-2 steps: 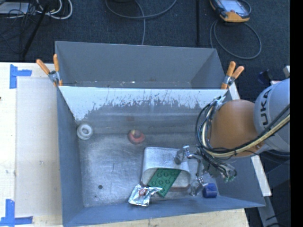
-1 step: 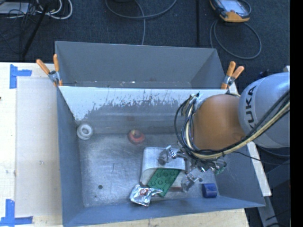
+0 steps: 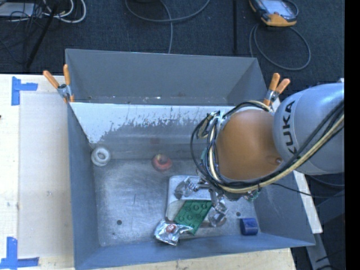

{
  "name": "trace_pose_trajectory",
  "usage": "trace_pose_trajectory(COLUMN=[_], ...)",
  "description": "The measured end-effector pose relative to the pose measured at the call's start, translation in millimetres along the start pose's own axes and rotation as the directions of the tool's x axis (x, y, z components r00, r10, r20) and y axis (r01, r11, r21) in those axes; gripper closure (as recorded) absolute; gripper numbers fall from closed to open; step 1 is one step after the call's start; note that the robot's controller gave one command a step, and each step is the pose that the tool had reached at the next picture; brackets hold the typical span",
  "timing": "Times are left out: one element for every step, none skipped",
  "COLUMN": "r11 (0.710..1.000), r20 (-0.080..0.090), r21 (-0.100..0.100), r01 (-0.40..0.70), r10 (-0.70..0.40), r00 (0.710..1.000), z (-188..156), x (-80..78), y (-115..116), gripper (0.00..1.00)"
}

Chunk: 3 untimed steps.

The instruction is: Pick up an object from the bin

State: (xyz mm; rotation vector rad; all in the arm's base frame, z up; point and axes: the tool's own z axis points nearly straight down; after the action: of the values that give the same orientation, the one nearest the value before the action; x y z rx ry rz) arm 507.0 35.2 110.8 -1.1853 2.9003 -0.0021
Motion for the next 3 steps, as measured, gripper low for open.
trace_pose_trajectory(r11=[0.988,0.942,0.942], r20=[0.021,-0.006,-0.004], r21=[0.017,-0.006,-0.006], r01=[0.151,0.335,0.336], r10=[-0.151,-0.335,-0.336], r00=[0.988,0.942,0.942], z=[10.5,39.6,38.6], x=[-3.3,-12.6,-13.5], y=[-0.8,31.7,32.2], gripper=[0.0,0.0,1.0])
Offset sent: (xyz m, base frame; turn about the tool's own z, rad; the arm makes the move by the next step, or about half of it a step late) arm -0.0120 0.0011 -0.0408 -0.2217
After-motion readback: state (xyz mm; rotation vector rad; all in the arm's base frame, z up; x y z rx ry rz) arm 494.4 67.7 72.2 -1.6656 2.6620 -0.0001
